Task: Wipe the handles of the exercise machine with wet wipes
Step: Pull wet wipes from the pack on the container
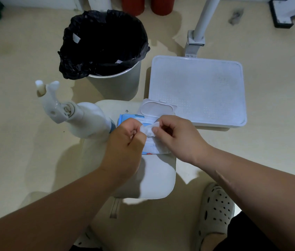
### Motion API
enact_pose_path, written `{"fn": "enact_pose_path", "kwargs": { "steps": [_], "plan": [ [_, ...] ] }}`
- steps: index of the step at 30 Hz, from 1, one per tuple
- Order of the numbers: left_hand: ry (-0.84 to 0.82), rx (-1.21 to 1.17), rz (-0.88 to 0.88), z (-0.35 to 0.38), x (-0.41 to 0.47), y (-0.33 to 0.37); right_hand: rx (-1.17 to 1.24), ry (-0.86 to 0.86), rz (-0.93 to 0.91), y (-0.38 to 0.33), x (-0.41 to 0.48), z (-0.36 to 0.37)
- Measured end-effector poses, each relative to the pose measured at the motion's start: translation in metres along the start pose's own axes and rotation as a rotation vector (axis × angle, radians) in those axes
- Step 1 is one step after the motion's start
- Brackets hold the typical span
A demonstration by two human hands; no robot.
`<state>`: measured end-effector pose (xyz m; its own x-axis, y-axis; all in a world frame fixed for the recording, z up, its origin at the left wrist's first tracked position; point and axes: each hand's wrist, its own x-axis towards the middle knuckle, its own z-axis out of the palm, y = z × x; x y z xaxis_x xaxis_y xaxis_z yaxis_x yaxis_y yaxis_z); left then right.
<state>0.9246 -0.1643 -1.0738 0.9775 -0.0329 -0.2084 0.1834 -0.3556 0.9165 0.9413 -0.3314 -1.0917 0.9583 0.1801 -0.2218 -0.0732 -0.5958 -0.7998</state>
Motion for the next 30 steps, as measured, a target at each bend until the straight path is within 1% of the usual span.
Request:
{"fn": "enact_pose_path", "kwargs": {
  "steps": [4, 11, 13, 16, 18, 20, 22, 24, 28, 30],
  "plan": [
    [0.008, -0.115, -0.005, -0.003, 0.003, 0.004, -0.118, 0.060, -0.073, 0.000, 0.001, 0.003],
    [0.136, 0.000, 0.212, -0.010, -0.010, 0.021, -0.220, 0.116, -0.111, 0.000, 0.003, 0.009],
    [0.162, 0.013, 0.242, -0.012, -0.011, 0.023, -0.230, 0.124, -0.105, -0.001, 0.003, 0.009],
    [0.171, 0.004, 0.244, -0.015, -0.012, 0.025, -0.246, 0.131, -0.073, -0.003, 0.003, 0.009],
    [0.200, 0.002, 0.189, -0.015, -0.010, 0.023, -0.223, 0.125, -0.033, -0.006, 0.003, 0.007],
    [0.183, 0.094, 0.121, -0.014, -0.007, 0.017, -0.129, 0.122, 0.000, -0.011, 0.004, 0.003],
    [0.116, 0.217, 0.083, -0.013, -0.004, 0.009, 0.016, 0.116, 0.050, -0.016, 0.006, -0.002],
    [0.078, 0.278, 0.053, -0.012, -0.002, 0.003, 0.152, 0.079, 0.113, -0.019, 0.007, -0.005],
    [0.078, 0.224, -0.032, -0.014, 0.001, 0.002, 0.457, 0.009, 0.266, -0.024, 0.004, -0.015],
    [0.058, 0.255, -0.058, -0.012, 0.001, 0.005, 0.562, -0.007, 0.307, -0.026, 0.002, -0.021]
  ]
}}
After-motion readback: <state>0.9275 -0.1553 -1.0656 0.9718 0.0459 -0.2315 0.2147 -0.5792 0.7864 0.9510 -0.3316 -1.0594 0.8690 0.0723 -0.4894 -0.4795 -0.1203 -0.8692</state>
